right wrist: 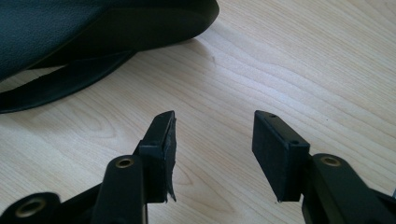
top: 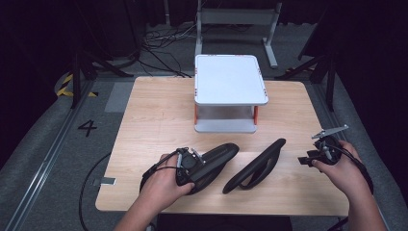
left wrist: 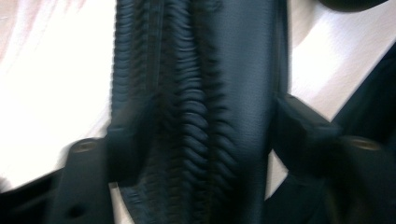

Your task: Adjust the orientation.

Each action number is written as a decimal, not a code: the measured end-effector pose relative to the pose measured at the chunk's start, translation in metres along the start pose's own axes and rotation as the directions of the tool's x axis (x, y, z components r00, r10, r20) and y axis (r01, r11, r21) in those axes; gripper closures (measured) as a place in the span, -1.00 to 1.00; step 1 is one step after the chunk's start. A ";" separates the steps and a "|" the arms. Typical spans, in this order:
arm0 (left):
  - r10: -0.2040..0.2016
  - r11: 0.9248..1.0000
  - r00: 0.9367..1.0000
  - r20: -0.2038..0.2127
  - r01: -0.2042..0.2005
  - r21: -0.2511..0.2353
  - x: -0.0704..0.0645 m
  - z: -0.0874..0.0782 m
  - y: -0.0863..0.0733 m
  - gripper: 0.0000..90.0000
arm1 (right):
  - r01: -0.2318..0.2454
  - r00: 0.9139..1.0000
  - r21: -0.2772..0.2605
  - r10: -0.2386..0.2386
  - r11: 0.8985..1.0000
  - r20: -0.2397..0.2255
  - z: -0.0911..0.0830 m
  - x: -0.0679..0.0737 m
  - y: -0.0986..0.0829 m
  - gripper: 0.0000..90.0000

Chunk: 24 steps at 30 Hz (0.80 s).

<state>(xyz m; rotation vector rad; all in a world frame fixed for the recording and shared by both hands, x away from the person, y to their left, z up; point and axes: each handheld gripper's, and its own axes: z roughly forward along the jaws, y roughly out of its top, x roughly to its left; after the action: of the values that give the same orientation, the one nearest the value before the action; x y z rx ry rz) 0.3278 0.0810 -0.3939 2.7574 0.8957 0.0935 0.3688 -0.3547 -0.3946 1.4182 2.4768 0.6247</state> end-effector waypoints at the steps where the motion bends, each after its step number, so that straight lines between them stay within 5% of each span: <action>1: 0.000 1.000 1.000 0.000 0.000 0.000 0.000 0.000 0.000 -0.18 | 0.004 1.000 -0.002 -0.004 1.000 0.000 0.001 0.000 0.000 0.13; 13: 0.007 0.993 0.998 -0.068 -0.015 -0.115 0.005 -0.026 -0.006 0.28 | 0.012 1.000 0.007 -0.012 1.000 -0.001 0.005 0.000 0.000 0.13; 16: -0.030 0.985 0.999 0.036 0.036 -0.168 0.011 -0.036 -0.012 0.41 | 0.015 1.000 0.012 -0.015 1.000 0.000 0.006 0.001 0.001 0.13; 20: -0.026 0.983 0.998 0.065 0.037 -0.178 0.011 -0.045 -0.015 0.42 | 0.019 1.000 0.022 -0.019 1.000 -0.001 0.008 0.002 0.001 0.13; 24: -0.019 0.978 0.990 0.140 0.047 -0.202 0.014 -0.056 -0.022 0.44 | 0.022 1.000 0.023 -0.022 0.999 -0.002 0.010 0.003 0.001 0.12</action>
<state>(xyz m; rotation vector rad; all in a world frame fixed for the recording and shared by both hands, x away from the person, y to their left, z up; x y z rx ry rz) 0.3189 0.1175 -0.3457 2.5233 0.8447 -0.0105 0.3718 -0.3486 -0.4026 1.3969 2.5056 0.5948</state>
